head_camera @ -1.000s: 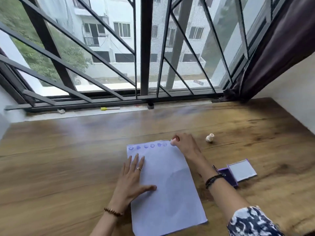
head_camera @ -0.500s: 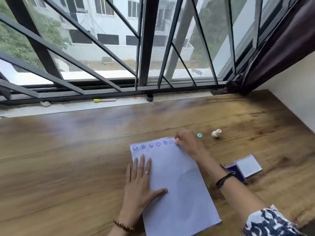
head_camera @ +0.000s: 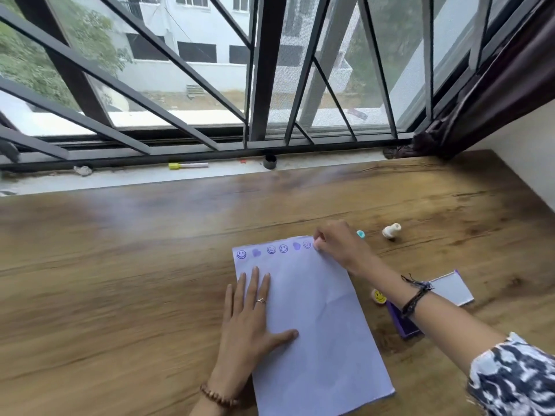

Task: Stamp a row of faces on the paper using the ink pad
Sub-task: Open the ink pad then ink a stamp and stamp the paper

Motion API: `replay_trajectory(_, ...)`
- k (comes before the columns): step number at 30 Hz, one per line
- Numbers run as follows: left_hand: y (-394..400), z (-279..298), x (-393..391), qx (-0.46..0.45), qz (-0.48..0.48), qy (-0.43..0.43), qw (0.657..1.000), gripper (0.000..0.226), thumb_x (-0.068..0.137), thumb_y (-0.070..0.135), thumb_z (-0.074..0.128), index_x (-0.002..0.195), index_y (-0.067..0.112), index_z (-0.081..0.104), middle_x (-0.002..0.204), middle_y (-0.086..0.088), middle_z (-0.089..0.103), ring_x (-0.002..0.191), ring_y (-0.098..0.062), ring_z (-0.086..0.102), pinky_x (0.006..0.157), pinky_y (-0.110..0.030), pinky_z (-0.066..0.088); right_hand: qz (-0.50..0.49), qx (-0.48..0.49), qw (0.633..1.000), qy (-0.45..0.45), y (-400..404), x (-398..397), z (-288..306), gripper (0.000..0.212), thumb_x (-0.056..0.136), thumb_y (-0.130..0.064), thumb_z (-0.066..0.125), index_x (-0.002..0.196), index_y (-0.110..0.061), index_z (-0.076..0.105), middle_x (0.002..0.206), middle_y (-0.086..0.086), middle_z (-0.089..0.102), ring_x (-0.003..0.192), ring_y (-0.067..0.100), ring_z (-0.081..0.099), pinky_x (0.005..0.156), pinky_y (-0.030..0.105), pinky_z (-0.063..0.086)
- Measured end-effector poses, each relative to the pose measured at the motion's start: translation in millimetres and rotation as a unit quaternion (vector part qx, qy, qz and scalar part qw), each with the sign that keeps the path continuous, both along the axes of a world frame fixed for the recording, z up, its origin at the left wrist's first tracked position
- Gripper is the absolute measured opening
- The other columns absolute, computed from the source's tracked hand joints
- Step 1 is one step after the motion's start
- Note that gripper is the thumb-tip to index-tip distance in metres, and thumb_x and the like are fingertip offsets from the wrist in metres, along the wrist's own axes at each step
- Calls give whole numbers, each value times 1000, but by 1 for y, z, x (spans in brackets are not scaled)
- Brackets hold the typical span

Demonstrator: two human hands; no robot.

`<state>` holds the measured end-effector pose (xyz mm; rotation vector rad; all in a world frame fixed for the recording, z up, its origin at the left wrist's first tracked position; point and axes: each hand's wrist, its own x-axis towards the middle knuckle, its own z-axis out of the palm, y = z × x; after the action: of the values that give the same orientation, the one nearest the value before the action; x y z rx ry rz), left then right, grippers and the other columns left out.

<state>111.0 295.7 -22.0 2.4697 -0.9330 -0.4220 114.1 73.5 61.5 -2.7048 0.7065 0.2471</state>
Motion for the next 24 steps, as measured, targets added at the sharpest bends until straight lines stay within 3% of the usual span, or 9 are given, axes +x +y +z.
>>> replay_trajectory(2, -1, -3, 0, 9, 0, -2, 1000, 110, 58, 82, 45, 135, 35, -20, 144, 14, -27, 132, -13, -33, 100, -23, -36, 6, 2, 1000, -14, 1, -3, -1, 22, 77, 1, 47, 87, 4, 66, 97, 24, 68, 90, 38, 60, 73, 37, 47)
replay_trajectory(4, -2, -1, 0, 22, 5, 4, 1000, 113, 59, 80, 49, 138, 34, -17, 143, 15, -28, 131, -10, -34, 105, -27, -30, 15, 6, 1000, -23, -1, -6, -2, 23, 79, 0, 46, 89, 3, 66, 96, 23, 68, 89, 37, 60, 70, 35, 44)
replay_trajectory(8, -2, 3, 2, 42, 5, 30, 999, 115, 61, 75, 57, 142, 29, -11, 145, 12, -27, 131, -10, -33, 113, -37, -20, -10, 115, 989, -96, -16, -19, -4, 12, 75, -5, 61, 82, -5, 71, 73, 4, 62, 74, 17, 56, 53, 20, 31)
replay_trajectory(11, -3, 8, 1, 47, -1, 63, 997, 115, 65, 67, 61, 141, 27, -15, 142, 12, -32, 131, -11, -34, 112, -47, -18, -122, 225, 945, -205, -26, -37, -4, 4, 72, -18, 71, 73, -15, 74, 65, -11, 67, 63, 2, 57, 53, 11, 37)
replay_trajectory(13, -6, 14, -3, 37, -24, 57, 997, 111, 70, 61, 62, 141, 26, -15, 141, 14, -30, 132, -11, -32, 113, -49, -14, -192, 329, 882, -277, -30, -58, -5, 4, 72, -18, 75, 69, -20, 74, 64, -15, 69, 60, -6, 60, 53, 8, 44)
replay_trajectory(15, -17, 21, -12, -9, -35, 51, 998, 97, 75, 54, 63, 143, 30, -3, 149, 17, -11, 141, -9, -16, 116, -42, -7, -245, 417, 814, -322, -34, -82, -6, 6, 73, -12, 76, 74, -17, 73, 72, -5, 72, 63, -2, 64, 57, 8, 49)
replay_trajectory(18, -51, 31, -33, -35, -38, 4, 999, 63, 84, 49, 55, 138, 34, 27, 142, 17, 34, 136, -2, 23, 114, -38, -1, -288, 479, 760, -331, -38, -121, -6, 5, 78, -7, 70, 82, -10, 73, 73, -1, 72, 63, 1, 66, 55, 10, 52)
replay_trajectory(21, -100, 35, -55, -14, -108, -51, 993, 43, 91, 40, 45, 133, 36, 36, 133, 10, 47, 127, -7, 37, 106, -34, 9, -313, 500, 733, -338, -41, -153, -7, 8, 81, -5, 67, 79, -12, 71, 67, -4, 72, 62, 5, 66, 53, 10, 53)
replay_trajectory(24, -140, 36, -68, -5, -164, -72, 984, 40, 93, 27, 45, 132, 31, 40, 130, 0, 49, 122, -17, 41, 102, -40, 17, -314, 515, 722, -338, -46, -179, -7, 7, 82, -3, 65, 83, -8, 71, 66, -2, 73, 63, 7, 68, 57, 12, 56)
